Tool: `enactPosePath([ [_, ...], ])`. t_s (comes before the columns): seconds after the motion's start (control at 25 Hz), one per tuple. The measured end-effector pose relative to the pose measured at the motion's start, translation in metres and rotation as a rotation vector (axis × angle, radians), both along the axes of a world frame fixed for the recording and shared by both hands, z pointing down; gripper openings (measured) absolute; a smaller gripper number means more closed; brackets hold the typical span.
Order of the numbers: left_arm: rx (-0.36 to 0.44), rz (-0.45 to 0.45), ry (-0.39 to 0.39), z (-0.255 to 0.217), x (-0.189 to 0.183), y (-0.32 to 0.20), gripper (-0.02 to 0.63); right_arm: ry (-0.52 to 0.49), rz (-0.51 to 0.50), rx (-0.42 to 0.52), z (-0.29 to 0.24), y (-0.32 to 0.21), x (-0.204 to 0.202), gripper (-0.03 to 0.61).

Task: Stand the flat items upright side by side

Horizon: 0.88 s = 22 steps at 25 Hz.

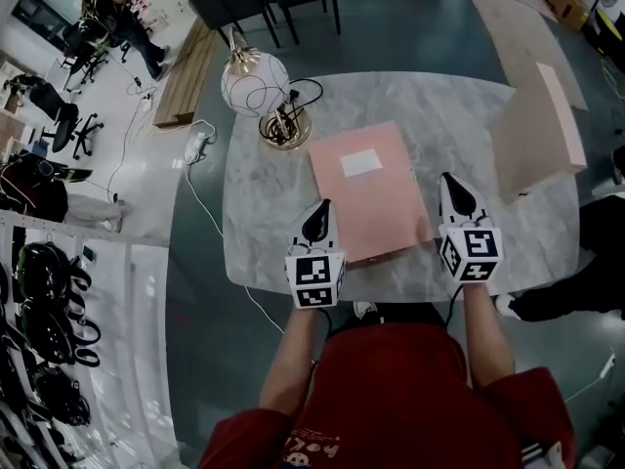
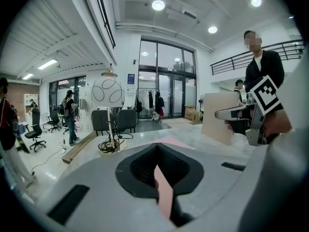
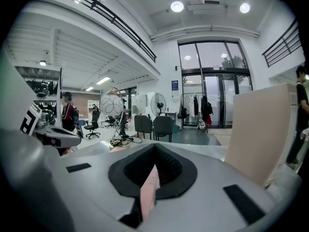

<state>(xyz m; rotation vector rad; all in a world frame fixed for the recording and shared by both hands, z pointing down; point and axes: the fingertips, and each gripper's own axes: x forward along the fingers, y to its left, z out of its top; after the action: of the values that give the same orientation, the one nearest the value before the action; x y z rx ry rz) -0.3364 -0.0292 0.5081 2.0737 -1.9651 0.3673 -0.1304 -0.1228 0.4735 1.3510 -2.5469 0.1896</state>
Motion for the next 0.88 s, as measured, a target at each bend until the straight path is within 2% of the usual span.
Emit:
enactPosePath([
  [0.28,-0.092,-0.004,-0.014,0.027,0.001,-0.024,0.003,-0.012,-0.039,-0.087,0.031,-0.035,-0.009,-0.002],
  [0.48,-0.182,0.007,-0.029,0.056,-0.001,-0.036,0.003,-0.042,-0.119,-0.241,0.071,-0.049,-0.021,0.002],
  [0.6,-0.237,0.012,-0.048,0.072,-0.001,-0.039,0.003,-0.074,-0.174,-0.359,0.097,-0.05,-0.026,0.095],
  [0.88,-0.321,0.024,-0.059,0.092,0.003,-0.045,0.003,-0.12,-0.254,-0.573,0.145,-0.05,-0.037,0.227],
])
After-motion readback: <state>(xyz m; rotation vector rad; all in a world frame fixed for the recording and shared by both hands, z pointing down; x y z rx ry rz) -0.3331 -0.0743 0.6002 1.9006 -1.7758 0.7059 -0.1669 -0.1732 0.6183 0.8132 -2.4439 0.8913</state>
